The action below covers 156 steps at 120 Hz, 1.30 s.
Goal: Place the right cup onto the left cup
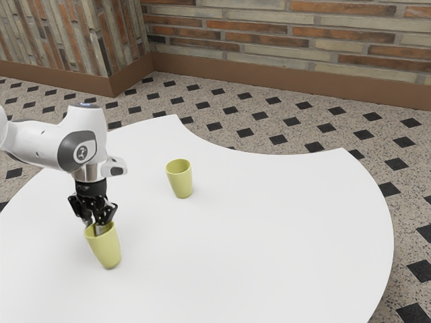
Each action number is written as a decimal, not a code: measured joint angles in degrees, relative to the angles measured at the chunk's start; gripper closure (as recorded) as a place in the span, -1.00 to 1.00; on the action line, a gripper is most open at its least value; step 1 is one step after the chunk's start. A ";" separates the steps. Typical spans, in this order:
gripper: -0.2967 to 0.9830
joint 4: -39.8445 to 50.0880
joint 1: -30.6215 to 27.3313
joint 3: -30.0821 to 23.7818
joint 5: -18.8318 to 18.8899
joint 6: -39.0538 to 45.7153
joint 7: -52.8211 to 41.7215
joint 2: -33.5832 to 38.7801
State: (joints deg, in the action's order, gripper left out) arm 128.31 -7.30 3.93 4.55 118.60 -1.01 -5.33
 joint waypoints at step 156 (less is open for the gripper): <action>0.69 -33.22 6.00 -3.58 -3.61 -1.08 0.87 -9.29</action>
State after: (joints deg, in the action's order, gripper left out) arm 95.09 -1.30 0.35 0.94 117.52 -0.14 -14.62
